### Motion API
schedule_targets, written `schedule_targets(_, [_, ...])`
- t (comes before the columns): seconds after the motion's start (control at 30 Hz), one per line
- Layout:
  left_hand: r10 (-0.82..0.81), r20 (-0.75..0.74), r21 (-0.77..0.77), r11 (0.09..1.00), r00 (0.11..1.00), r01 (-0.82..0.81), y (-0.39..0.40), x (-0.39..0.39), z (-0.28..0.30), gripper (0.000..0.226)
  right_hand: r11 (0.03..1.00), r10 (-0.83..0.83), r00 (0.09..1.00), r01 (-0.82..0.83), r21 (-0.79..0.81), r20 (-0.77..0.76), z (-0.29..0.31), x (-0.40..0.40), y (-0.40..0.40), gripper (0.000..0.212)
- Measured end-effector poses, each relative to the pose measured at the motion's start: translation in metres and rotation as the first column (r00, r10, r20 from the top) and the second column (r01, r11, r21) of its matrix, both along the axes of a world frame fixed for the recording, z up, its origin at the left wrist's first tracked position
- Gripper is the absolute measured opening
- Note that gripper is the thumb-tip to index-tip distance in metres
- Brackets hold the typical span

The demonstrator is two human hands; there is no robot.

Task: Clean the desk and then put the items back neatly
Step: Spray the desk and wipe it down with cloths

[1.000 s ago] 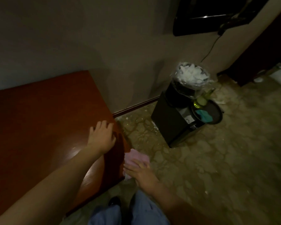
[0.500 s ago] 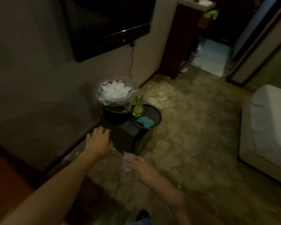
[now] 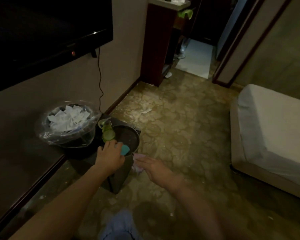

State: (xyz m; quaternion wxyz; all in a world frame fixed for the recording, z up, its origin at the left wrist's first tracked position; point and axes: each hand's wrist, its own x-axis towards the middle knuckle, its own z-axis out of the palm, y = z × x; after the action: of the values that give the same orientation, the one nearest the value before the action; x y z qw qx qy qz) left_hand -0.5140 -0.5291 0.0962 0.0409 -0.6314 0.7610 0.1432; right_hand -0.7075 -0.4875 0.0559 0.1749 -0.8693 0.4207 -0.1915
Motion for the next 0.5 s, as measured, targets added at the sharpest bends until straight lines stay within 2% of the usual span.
schedule_targets(0.07, [0.028, 0.010, 0.037, 0.999, 1.000, -0.028, -0.020, -0.001, -0.012, 0.054, 0.999, 0.012, 1.000, -0.013, 0.046, 0.017, -0.008, -0.007, -0.025, 0.039])
schedule_targets(0.2, [0.117, 0.012, 0.097, 0.988, 0.993, -0.117, -0.059, 0.004, -0.047, 0.052, 0.982, 0.054, 0.998, -0.055, 0.178, 0.007, -0.033, -0.017, -0.076, 0.055])
schedule_targets(0.27, [0.165, 0.015, 0.127, 0.978, 0.986, -0.165, -0.079, 0.009, -0.063, 0.051, 0.986, 0.077, 0.997, -0.071, 0.152, -0.033, -0.055, -0.023, -0.107, 0.052])
schedule_targets(0.37, [0.227, 0.033, 0.164, 0.959, 0.973, -0.230, -0.108, 0.014, -0.079, 0.049, 0.961, 0.074, 0.991, -0.040, 0.272, -0.115, -0.072, -0.028, -0.157, 0.039])
schedule_targets(0.4, [0.249, 0.033, 0.182, 0.951, 0.968, -0.251, -0.116, 0.015, -0.082, 0.048, 0.962, 0.100, 0.986, -0.063, 0.264, -0.132, -0.074, -0.028, -0.171, 0.035])
schedule_targets(0.43, [0.270, 0.033, 0.203, 0.941, 0.962, -0.271, -0.121, 0.015, -0.083, 0.048, 0.945, 0.069, 0.993, -0.036, 0.326, -0.091, -0.078, -0.026, -0.180, 0.037])
schedule_targets(0.5, [0.299, 0.044, 0.230, 0.925, 0.953, -0.301, -0.128, 0.015, -0.084, 0.048, 0.916, 0.124, 0.980, -0.054, 0.399, -0.153, -0.078, -0.026, -0.198, 0.050])
